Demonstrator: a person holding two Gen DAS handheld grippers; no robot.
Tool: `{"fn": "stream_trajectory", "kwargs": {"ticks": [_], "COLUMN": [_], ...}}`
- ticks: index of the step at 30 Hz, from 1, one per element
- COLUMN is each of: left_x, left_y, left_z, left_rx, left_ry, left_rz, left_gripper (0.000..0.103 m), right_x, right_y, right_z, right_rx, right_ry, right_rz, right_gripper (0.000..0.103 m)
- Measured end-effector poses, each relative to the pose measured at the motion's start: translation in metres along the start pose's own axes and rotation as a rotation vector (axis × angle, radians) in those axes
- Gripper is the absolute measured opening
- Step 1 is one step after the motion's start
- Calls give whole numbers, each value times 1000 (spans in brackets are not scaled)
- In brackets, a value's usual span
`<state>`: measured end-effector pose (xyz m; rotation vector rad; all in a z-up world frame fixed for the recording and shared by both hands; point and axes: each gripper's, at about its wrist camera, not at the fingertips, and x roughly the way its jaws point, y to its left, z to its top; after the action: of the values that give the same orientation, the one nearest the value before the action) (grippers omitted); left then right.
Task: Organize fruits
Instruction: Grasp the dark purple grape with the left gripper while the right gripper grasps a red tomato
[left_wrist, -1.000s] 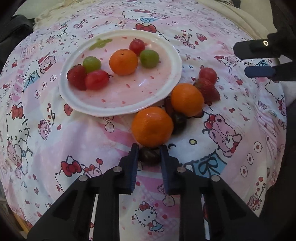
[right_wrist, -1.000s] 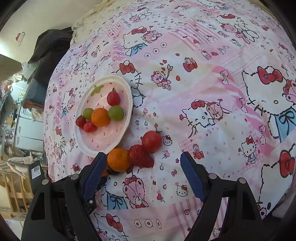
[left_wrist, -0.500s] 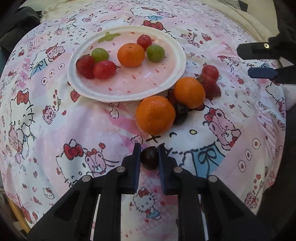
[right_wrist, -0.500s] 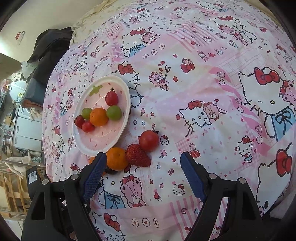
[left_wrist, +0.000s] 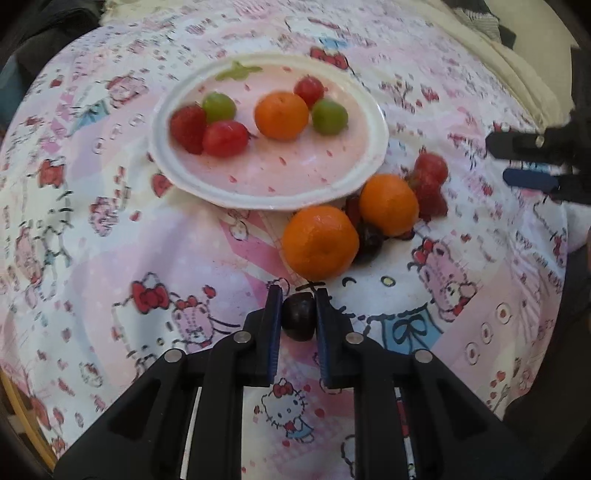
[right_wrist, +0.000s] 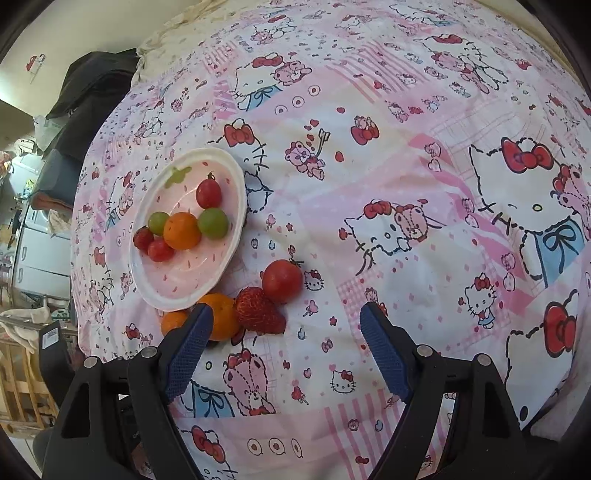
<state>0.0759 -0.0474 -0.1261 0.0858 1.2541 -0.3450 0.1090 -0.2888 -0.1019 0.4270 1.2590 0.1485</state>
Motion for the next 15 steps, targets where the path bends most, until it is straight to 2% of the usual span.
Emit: {"fn": "stream_trajectory", "kwargs": {"ticks": [9,12,14,15], "left_x": [-65,-77,-83,-84], "left_y": [26,33,39,40], "left_z": [-2,-2,-5,-4], "left_rx": [-164,-224,-269,-286], "left_ry": [-142,-179,-198,-206], "left_rz": [58,70,75,77], "left_gripper": [14,14,14,14], "right_x": [-9,-6,-2,0], "right_y": [-5,-21,-33,-35], "right_z": [3,6,8,10], "right_rx": [25,126,188,199], "right_ry": [-26,6,24,31], "right_rz": [34,128,145,151], "right_gripper": [84,84,83,77]}}
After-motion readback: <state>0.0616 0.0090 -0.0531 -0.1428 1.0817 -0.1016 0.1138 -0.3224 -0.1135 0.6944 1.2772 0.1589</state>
